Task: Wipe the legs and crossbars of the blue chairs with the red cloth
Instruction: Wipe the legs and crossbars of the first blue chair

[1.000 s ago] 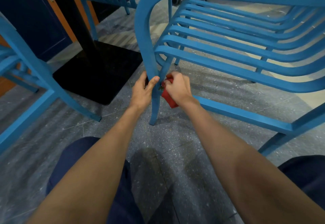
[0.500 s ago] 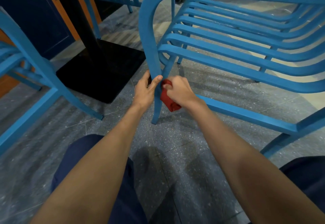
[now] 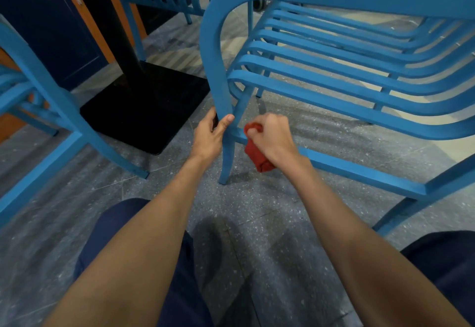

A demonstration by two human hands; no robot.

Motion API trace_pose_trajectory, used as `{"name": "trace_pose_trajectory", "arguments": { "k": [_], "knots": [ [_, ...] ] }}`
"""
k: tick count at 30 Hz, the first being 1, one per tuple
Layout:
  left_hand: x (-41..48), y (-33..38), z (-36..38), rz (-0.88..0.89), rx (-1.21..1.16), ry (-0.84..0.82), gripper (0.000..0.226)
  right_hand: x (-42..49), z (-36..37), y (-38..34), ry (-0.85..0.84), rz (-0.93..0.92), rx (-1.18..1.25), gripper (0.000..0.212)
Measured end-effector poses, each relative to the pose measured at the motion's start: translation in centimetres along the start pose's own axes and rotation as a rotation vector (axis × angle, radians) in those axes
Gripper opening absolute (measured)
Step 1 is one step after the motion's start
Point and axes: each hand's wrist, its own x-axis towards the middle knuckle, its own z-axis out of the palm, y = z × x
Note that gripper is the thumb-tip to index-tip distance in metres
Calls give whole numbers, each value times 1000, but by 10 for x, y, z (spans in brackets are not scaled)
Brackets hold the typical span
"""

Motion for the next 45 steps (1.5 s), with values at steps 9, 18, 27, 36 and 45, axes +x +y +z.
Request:
{"name": "trace_pose_trajectory", "arguments": {
  "k": [9, 18, 27, 36, 45],
  "knots": [
    [-1, -2, -1, 7, -22, 0, 24, 2, 44, -1, -77, -121, -205, 29],
    [0, -3, -2, -15, -13, -5, 25, 6, 8, 35, -112, -29, -29, 17],
    [2, -6, -2, -10, -35, -27, 21, -18, 13, 21, -101, -271, -35, 27],
    [4, -7, -3, -6, -17, -20, 24, 10, -21, 25, -131, -44, 118, 26],
    [4, -12, -4, -16, -49, -22, 27, -23, 13, 38, -85, -220, -68, 33]
  ]
}}
